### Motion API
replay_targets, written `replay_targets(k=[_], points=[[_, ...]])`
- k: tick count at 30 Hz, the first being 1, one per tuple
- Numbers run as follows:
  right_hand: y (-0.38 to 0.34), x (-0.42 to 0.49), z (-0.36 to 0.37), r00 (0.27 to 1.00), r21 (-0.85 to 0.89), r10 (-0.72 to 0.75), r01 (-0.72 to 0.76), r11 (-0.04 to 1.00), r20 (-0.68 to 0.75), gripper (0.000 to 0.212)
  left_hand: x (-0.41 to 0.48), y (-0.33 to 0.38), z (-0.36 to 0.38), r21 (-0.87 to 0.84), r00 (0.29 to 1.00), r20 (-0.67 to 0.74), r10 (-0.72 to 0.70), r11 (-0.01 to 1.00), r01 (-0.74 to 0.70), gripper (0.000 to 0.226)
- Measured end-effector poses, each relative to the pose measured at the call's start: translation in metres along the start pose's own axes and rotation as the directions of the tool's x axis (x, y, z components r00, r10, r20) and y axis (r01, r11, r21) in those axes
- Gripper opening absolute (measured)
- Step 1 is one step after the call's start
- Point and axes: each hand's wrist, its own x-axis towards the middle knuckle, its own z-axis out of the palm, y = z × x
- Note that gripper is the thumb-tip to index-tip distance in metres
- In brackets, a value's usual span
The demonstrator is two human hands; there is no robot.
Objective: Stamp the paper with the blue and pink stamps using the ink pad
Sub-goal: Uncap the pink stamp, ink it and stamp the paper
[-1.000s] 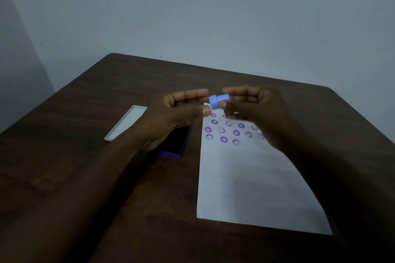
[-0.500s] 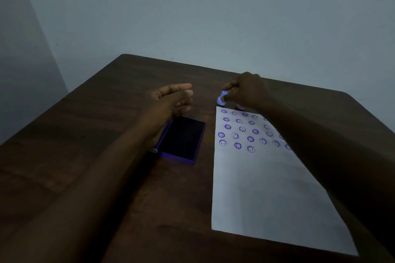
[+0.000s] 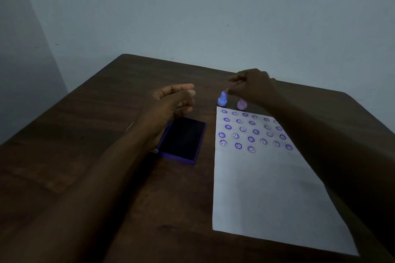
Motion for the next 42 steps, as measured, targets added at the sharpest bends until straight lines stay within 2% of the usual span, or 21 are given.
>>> replay_targets(k=[3,8,13,15,18,21,24,27,29,35,39,40,42], points=[[0.014,-0.002,-0.014,0.997,-0.002,0.061,-0.061,0.998,-0.047,0.024,0.0,0.0,0.0,0.002,1.0,0.006,0.001,1.0,-0.001,0.012],[0.029,-0.01,-0.019,0.977,-0.009,0.186,-0.186,0.982,0.101,0.026,-0.001,0.0,0.003,0.008,1.0,0.024,-0.004,1.0,0.004,0.012],[0.033,-0.013,-0.011,0.989,-0.042,0.093,-0.089,0.995,0.113,0.006,-0.002,0.001,0.004,0.015,0.999,0.029,-0.018,1.0,0.017,0.013],[0.032,-0.015,-0.011,0.992,-0.042,0.059,-0.055,0.998,0.108,0.005,-0.002,0.001,0.003,0.01,0.999,0.032,-0.026,1.0,0.026,0.013],[0.023,-0.022,-0.015,0.999,0.133,0.026,-0.032,0.991,0.042,0.006,-0.002,0.0,0.003,0.002,0.997,0.053,-0.049,0.999,0.049,0.015],[0.001,-0.035,-0.02,0.999,0.425,0.037,-0.038,0.904,0.01,0.013,-0.001,-0.001,0.002,-0.015,0.994,0.093,-0.064,0.998,0.066,0.02],[-0.018,-0.052,-0.02,0.988,0.649,0.01,-0.11,0.753,0.157,0.018,-0.003,-0.003,0.004,-0.05,0.991,0.124,-0.044,0.997,0.05,0.034],[-0.03,-0.067,-0.013,0.965,0.787,-0.015,-0.205,0.582,0.262,0.019,-0.003,-0.005,0.007,-0.059,0.991,0.137,0.006,0.998,0.002,0.05],[-0.035,-0.076,-0.007,0.956,0.822,-0.044,-0.226,0.523,0.291,0.015,-0.004,-0.006,0.007,-0.052,0.987,0.156,0.032,0.998,-0.024,0.05],[-0.038,-0.087,-0.001,0.944,0.867,-0.107,-0.238,0.437,0.313,0.019,-0.006,-0.007,0.008,-0.037,0.983,0.173,0.053,0.998,-0.047,0.045],[-0.035,-0.088,-0.004,0.966,0.912,-0.113,-0.178,0.369,0.233,0.026,-0.006,-0.003,0.008,-0.072,0.984,0.176,0.017,0.997,-0.004,0.037],[-0.034,-0.088,-0.006,0.973,0.913,-0.099,-0.159,0.376,0.21,0.024,-0.007,-0.002,0.008,-0.082,0.986,0.169,0.011,0.997,0.003,0.034],[-0.034,-0.09,-0.01,0.983,0.875,-0.069,-0.121,0.469,0.172,0.022,-0.006,0.002,0.005,-0.122,0.988,0.153,0.001,0.992,0.018,0.022]])
